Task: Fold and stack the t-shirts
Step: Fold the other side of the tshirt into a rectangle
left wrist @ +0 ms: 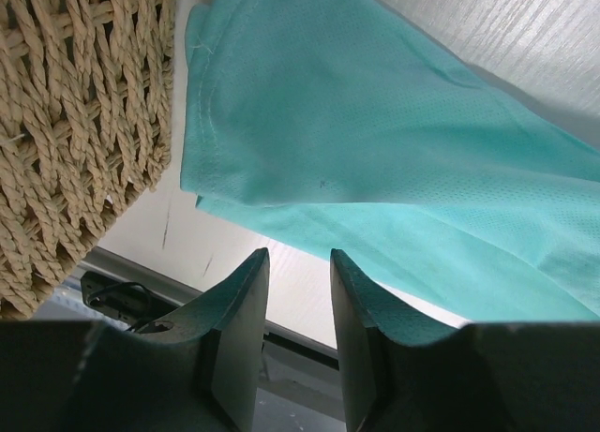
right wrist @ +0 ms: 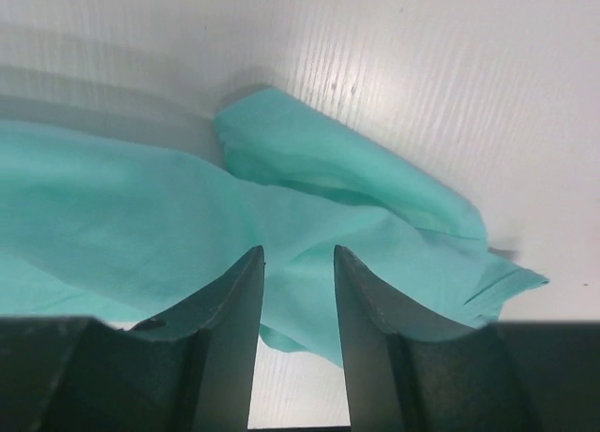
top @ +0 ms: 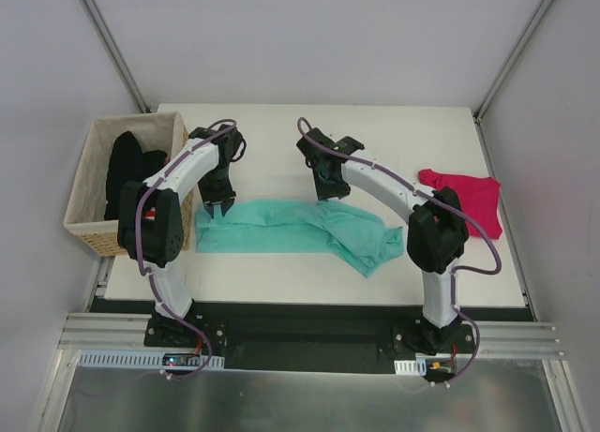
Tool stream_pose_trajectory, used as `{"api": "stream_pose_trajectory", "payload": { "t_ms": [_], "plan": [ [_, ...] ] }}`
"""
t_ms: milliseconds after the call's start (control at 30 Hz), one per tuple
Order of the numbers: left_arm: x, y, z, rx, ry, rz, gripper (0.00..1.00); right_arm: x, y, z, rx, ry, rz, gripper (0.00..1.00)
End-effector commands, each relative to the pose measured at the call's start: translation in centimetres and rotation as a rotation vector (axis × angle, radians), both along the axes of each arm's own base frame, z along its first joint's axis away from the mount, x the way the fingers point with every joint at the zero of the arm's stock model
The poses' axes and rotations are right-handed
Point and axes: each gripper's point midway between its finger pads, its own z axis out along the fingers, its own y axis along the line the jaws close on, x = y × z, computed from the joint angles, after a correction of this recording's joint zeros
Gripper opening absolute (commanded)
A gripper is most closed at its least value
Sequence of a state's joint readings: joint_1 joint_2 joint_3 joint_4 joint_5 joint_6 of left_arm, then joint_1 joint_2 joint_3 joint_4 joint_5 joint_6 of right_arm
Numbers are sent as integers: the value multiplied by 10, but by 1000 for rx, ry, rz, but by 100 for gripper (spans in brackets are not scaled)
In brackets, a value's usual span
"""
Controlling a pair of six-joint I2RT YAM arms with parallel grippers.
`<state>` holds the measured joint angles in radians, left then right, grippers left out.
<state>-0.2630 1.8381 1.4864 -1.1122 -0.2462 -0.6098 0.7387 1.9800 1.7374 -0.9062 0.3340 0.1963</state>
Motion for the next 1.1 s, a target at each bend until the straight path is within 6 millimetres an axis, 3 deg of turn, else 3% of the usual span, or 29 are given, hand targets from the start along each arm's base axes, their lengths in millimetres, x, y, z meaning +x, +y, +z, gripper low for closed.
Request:
{"api": "stream_pose_trajectory", "payload": {
  "t_ms": [0, 167, 400, 833, 1067],
  "plan": [
    [0, 3, 17, 19, -30, -23, 33, 21, -9, 12, -52, -41, -3, 40],
    [-2, 7, 17, 34, -20, -27, 34, 29, -2, -9, -50, 0, 9, 40],
    [-6, 8, 15, 40, -5, -23, 34, 12, 2, -39, -25, 93, 4, 39],
    [7, -1, 12, 13, -8, -14, 33, -14, -14, -24, 19, 75, -51, 37],
    [4, 0, 9, 16, -2, -5, 32, -30, -17, -21, 23, 88, -36, 36]
  ]
}}
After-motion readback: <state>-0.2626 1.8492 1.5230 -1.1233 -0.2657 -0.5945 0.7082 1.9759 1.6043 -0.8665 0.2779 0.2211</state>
